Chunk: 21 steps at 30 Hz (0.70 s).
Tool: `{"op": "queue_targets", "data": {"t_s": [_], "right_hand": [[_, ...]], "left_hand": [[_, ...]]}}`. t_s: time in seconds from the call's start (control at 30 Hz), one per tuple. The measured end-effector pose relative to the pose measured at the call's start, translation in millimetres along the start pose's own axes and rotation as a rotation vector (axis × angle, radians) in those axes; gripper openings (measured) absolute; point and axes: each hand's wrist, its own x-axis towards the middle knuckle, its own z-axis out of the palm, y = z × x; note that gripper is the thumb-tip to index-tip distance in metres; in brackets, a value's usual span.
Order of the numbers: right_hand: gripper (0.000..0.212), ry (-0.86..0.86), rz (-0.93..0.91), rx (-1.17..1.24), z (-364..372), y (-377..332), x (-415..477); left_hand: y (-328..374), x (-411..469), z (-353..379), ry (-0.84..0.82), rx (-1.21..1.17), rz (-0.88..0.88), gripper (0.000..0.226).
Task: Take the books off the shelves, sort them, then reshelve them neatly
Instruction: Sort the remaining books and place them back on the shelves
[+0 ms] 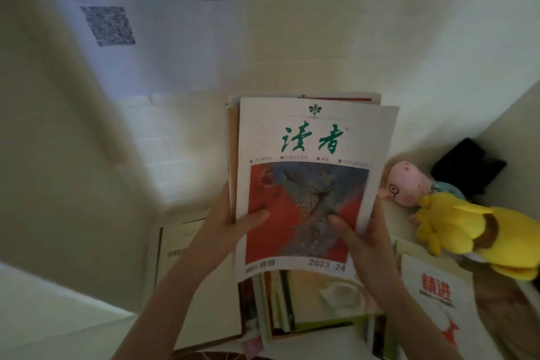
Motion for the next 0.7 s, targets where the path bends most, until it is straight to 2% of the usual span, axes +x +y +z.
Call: {"op": "queue_targets", "data": {"t_s": [0.07, 0.17, 0.27, 0.37, 0.47, 0.53, 0.6, 0.7], "right_hand": [[0.053, 0.098, -0.045, -0.062, -22, 9, -3], [0.063, 0.144, 0.006, -0.181, -43, 34, -12], [0.043, 0.140, 0.118, -0.204, -55, 52, -23], [0.035, 0.140, 0.179, -0.179, -67, 64, -20], [0.039, 0.134, 0.212, -0.139, -75, 67, -11], [0.046, 0.100, 0.208, -0.092, -86, 62, -7], [0.047, 0.057, 0.193, -0.043, -104, 51, -5], [0.046, 0.005, 0.231, 0.018, -144, 40, -6]], "left_hand": [[-9, 12, 22, -0.010, 0.076, 0.047, 0.058], [-30, 16, 53, 0.063, 0.111, 0.084, 0.053], [-49, 13, 81, 0.118, 0.168, 0.104, 0.048], [-51, 14, 95, 0.116, 0.231, 0.120, 0.044], [-48, 25, 101, 0.140, 0.252, 0.130, 0.028], [-40, 34, 105, 0.152, 0.263, 0.132, 0.027], [-31, 42, 115, 0.115, 0.303, 0.128, 0.027], [-21, 46, 139, -0.067, 0.304, 0.094, 0.039]]}}
